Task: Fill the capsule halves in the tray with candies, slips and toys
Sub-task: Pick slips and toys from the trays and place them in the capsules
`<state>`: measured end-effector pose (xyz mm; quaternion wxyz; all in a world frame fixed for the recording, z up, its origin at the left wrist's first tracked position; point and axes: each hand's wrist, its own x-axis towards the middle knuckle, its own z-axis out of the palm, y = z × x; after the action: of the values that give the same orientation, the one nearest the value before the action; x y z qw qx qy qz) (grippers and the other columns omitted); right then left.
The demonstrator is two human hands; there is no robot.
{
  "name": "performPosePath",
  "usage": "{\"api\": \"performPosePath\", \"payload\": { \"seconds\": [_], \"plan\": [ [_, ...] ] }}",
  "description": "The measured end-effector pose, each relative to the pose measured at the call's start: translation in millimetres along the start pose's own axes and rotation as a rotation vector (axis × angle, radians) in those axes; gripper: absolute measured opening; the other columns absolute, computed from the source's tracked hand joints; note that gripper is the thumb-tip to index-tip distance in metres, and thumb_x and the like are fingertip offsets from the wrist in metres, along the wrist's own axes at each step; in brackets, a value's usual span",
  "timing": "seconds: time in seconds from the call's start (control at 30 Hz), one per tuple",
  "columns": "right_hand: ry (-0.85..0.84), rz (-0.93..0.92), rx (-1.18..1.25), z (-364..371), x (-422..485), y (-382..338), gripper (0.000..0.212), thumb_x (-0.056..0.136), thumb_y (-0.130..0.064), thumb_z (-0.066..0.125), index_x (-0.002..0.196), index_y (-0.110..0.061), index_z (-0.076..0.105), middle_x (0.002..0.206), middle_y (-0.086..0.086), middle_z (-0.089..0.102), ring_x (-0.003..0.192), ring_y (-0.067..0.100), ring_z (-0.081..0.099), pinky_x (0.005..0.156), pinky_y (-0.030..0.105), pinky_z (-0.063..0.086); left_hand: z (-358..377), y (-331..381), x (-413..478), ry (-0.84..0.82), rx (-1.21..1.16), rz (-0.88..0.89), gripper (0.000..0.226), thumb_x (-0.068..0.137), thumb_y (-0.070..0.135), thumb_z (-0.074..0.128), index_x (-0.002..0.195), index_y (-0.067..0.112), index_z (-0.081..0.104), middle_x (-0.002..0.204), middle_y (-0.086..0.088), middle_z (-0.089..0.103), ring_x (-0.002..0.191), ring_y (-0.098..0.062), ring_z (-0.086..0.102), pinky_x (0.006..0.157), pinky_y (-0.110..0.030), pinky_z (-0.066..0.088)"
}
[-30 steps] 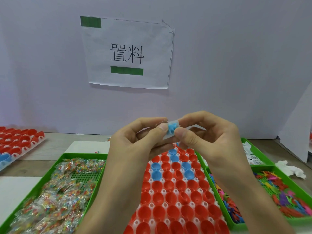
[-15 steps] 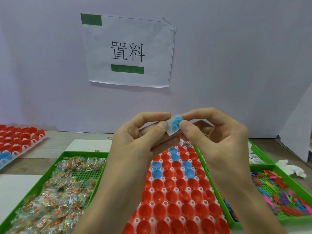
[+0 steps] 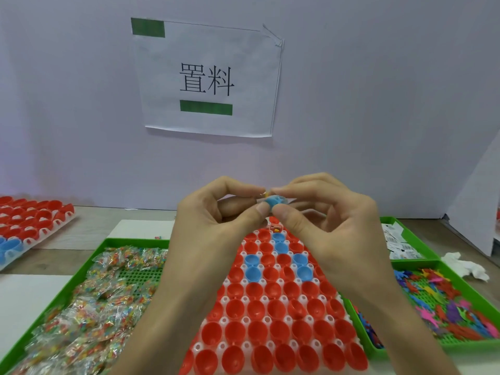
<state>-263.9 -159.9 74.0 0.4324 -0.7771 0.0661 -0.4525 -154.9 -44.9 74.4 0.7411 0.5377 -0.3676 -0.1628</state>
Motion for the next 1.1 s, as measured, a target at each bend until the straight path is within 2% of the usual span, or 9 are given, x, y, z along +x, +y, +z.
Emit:
{"api": "performPosePath", "payload": {
  "seconds": [0.1, 0.23, 0.4, 0.53, 0.7, 0.83, 0.93, 1.0, 1.1],
  "plan": [
    [0.042, -0.024, -0.034, 11, -2, 2, 0.014, 0.084, -0.021, 0.077, 0.097, -0.026, 0.077, 0.097, -0.012, 0.07, 0.089, 0.01, 0.072, 0.073, 0.02, 0.057, -9, -2, 4, -0.003, 0.005, -0.029, 0.013, 0.081, 0.004, 0.074, 0.081, 0.017, 0.078, 0.087, -0.004, 0.079, 0.083, -0.02, 0.077, 0.073, -0.022, 0.06],
    [0.038, 0.003, -0.019, 29, 3, 2, 0.011, 0.087, -0.02, 0.077, 0.095, -0.027, 0.077, 0.086, -0.014, 0.076, 0.082, 0.007, 0.074, 0.072, 0.019, 0.058, -31, 1, 12, -0.012, 0.059, -0.078, 0.009, 0.078, 0.015, 0.076, 0.086, 0.018, 0.079, 0.09, -0.003, 0.079, 0.087, -0.02, 0.077, 0.074, -0.025, 0.061],
    [-0.104, 0.037, -0.105, 50, 21, 14, 0.007, 0.088, -0.016, 0.076, 0.091, -0.021, 0.079, 0.082, -0.013, 0.076, 0.078, 0.003, 0.073, 0.071, 0.015, 0.057, -65, -2, 21, -0.019, 0.301, -0.171, 0.013, 0.081, 0.023, 0.078, 0.094, 0.025, 0.078, 0.091, 0.004, 0.079, 0.088, -0.013, 0.075, 0.08, -0.031, 0.058],
    [-0.252, 0.097, -0.357, 60, 44, 46, 0.007, 0.085, -0.015, 0.076, 0.085, -0.02, 0.08, 0.072, -0.012, 0.074, 0.07, 0.0, 0.069, 0.066, 0.01, 0.051, -90, -18, 30, 0.026, 0.592, -0.244, 0.024, 0.094, 0.019, 0.069, 0.114, 0.031, 0.068, 0.103, 0.01, 0.074, 0.091, -0.009, 0.071, 0.082, -0.032, 0.057],
    [-0.463, 0.197, -0.619, 60, 58, 90, 0.004, 0.083, -0.02, 0.076, 0.084, -0.022, 0.08, 0.072, -0.012, 0.073, 0.068, -0.002, 0.065, 0.063, 0.012, 0.047, -139, -40, 33, 0.063, 0.772, -0.424, 0.025, 0.092, 0.024, 0.072, 0.116, 0.026, 0.066, 0.109, 0.004, 0.068, 0.087, -0.01, 0.065, 0.062, -0.022, 0.044],
    [-0.537, 0.213, -0.725, 67, 54, 108, 0.004, 0.087, -0.023, 0.075, 0.087, -0.024, 0.079, 0.077, -0.013, 0.072, 0.07, 0.0, 0.066, 0.065, 0.013, 0.05, -160, -54, 31, 0.148, 0.834, -0.5, 0.033, 0.088, 0.018, 0.076, 0.119, 0.022, 0.066, 0.115, -0.003, 0.067, 0.085, -0.013, 0.064, 0.075, -0.029, 0.048],
    [-0.561, 0.204, -0.79, 75, 53, 115, 0.004, 0.089, -0.023, 0.074, 0.09, -0.024, 0.078, 0.08, -0.016, 0.068, 0.071, -0.002, 0.063, 0.062, 0.01, 0.045, -164, -62, 27, 0.075, 0.826, -0.585, 0.039, 0.088, 0.019, 0.076, 0.125, 0.02, 0.064, 0.119, -0.004, 0.065, 0.099, -0.02, 0.063, 0.09, -0.035, 0.049],
    [-0.582, 0.194, -0.839, 80, 52, 120, 0.005, 0.09, -0.023, 0.073, 0.092, -0.024, 0.078, 0.084, -0.015, 0.069, 0.073, -0.002, 0.063, 0.066, 0.011, 0.048, -163, -65, 26, 0.028, 0.83, -0.622, 0.041, 0.089, 0.02, 0.076, 0.128, 0.02, 0.063, 0.127, -0.008, 0.064, 0.111, -0.025, 0.062, 0.101, -0.041, 0.049],
    [-0.618, 0.22, -0.878, 84, 54, 127, 0.006, 0.09, -0.024, 0.073, 0.093, -0.025, 0.077, 0.082, -0.019, 0.065, 0.073, -0.002, 0.063, 0.064, 0.009, 0.048, -161, -67, 26, 0.018, 0.819, -0.625, 0.042, 0.089, 0.021, 0.075, 0.129, 0.02, 0.063, 0.133, -0.01, 0.063, 0.118, -0.027, 0.06, 0.105, -0.044, 0.048]
  ]
}}
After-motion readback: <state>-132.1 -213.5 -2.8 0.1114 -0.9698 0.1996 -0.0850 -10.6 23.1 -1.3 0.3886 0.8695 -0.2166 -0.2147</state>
